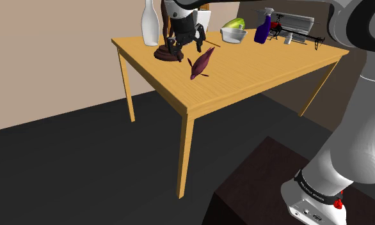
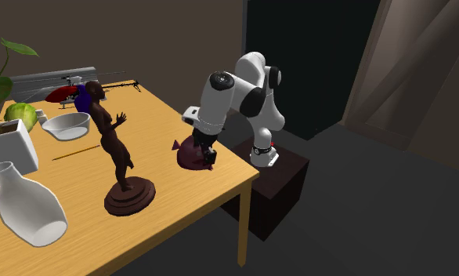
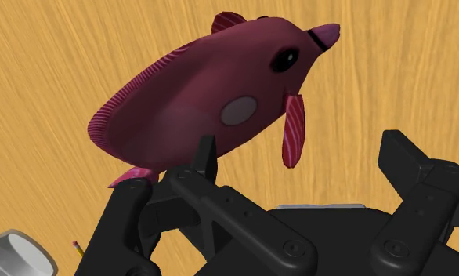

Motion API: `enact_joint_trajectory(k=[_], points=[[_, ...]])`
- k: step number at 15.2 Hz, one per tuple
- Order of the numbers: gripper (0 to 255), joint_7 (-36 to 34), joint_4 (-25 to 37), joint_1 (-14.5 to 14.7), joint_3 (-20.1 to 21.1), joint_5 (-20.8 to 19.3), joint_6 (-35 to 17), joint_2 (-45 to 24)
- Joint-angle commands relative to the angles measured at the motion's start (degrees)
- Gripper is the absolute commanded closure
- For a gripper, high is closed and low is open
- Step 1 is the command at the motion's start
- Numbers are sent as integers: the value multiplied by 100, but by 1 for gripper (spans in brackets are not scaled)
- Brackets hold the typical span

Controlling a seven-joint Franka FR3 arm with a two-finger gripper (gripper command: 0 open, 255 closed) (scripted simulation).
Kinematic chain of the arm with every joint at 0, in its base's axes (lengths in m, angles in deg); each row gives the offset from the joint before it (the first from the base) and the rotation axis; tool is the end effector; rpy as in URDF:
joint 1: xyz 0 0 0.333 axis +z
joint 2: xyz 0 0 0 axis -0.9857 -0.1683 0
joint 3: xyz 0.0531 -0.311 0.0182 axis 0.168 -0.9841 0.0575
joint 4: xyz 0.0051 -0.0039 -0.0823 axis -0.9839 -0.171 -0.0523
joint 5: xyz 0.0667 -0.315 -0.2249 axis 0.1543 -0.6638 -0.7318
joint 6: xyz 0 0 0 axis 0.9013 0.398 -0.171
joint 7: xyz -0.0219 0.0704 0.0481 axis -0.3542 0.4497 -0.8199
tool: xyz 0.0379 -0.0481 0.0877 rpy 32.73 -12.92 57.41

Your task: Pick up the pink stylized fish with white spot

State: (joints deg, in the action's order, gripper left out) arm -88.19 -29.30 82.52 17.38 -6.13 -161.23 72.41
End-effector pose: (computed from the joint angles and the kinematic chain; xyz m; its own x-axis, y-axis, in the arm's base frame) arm 0.5961 0.1669 0.5704 0.9581 -0.2627 0.1142 -0.2863 -0.8926 0.3482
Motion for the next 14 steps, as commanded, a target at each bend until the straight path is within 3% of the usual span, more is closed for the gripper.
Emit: enact_joint_trajectory(k=[1, 3, 4, 14], points=[[0, -55, -166, -13, -1, 5, -148, 10], [0, -69, -221, -20, -2, 9, -194, 18], [255, -77, -217, -14, 0, 6, -194, 11], [255, -45, -126, -9, 0, 3, -116, 5]])
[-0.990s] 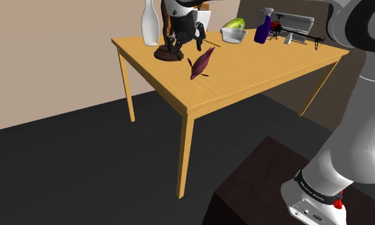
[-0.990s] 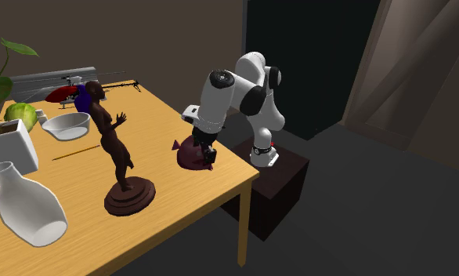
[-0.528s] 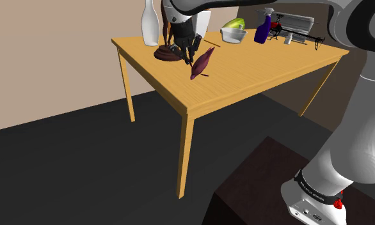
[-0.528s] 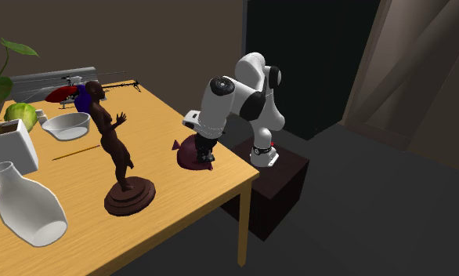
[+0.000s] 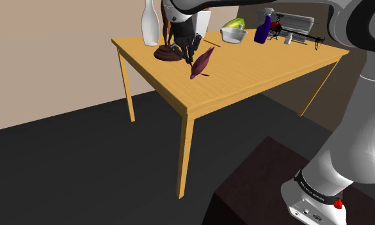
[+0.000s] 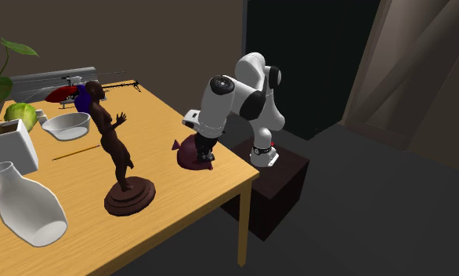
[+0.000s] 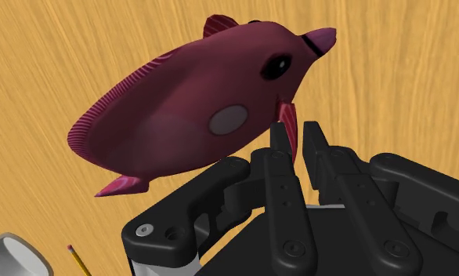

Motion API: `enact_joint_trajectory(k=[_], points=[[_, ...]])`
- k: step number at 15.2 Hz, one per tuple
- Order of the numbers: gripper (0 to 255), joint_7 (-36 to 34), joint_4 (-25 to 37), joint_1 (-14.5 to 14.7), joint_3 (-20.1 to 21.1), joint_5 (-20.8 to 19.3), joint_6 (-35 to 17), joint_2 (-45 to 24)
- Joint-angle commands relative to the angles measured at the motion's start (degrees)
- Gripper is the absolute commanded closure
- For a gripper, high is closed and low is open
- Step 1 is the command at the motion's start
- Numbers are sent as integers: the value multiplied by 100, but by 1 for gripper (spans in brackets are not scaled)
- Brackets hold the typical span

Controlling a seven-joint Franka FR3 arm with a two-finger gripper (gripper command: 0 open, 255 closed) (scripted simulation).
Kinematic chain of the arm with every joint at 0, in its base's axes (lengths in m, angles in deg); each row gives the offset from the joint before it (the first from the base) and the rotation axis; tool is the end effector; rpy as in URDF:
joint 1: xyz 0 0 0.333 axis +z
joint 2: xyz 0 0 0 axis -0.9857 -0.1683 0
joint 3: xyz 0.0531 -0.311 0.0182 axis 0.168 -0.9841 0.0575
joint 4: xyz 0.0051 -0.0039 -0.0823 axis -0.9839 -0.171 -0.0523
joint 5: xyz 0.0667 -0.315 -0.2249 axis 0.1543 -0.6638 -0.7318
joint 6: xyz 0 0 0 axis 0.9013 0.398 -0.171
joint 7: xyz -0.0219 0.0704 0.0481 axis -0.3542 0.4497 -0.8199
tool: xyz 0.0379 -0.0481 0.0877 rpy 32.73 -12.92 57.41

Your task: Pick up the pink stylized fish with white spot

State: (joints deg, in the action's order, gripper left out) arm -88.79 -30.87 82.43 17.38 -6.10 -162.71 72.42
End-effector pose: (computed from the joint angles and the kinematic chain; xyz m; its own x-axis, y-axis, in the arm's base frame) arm 0.5972 0.1683 0.5596 0.9580 -0.2629 0.1148 -0.2866 -0.8926 0.3479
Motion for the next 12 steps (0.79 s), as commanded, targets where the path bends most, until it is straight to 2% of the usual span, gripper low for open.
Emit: enact_joint_trajectory(k=[1, 12], points=[[255, 38, 130, 12, 1, -6, 112, -13], [255, 312, 1422, 206, 12, -164, 1065, -331]])
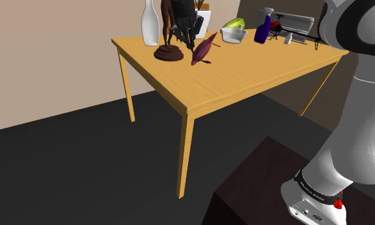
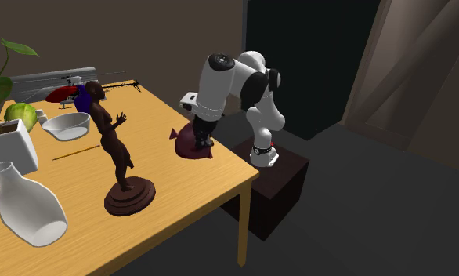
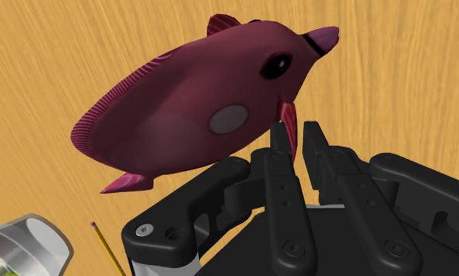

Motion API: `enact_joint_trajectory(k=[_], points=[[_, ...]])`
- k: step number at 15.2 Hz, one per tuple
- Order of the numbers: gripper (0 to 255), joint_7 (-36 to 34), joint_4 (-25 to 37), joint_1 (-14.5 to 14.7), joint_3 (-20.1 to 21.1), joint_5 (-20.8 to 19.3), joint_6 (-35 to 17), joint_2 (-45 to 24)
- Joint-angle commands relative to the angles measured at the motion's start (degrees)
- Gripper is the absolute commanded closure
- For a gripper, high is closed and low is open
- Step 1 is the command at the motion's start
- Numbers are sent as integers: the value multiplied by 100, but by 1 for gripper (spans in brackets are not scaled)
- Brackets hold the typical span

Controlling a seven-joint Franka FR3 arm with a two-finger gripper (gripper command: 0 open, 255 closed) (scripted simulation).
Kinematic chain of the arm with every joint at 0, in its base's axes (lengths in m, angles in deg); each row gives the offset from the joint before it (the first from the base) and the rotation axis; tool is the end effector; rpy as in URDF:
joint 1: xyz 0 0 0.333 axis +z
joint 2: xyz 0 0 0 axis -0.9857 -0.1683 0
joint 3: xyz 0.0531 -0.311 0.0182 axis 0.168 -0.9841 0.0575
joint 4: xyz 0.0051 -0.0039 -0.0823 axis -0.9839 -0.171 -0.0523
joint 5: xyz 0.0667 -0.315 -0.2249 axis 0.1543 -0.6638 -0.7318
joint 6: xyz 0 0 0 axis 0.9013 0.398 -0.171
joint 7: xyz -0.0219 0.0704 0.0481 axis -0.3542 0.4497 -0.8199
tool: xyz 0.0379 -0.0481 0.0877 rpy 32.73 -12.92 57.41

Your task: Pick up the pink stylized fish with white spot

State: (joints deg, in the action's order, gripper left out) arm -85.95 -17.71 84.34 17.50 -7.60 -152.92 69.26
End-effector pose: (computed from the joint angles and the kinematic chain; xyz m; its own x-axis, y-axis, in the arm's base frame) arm 0.5979 0.1683 0.6198 0.9581 -0.2627 0.1144 -0.2864 -0.8927 0.3481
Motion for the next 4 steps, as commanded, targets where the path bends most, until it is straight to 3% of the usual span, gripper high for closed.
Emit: enact_joint_trajectory(k=[1, 4], points=[[255, 56, 250, 42, -1, -38, 183, -61], [255, 90, 424, 76, -2, -69, 298, -118]])
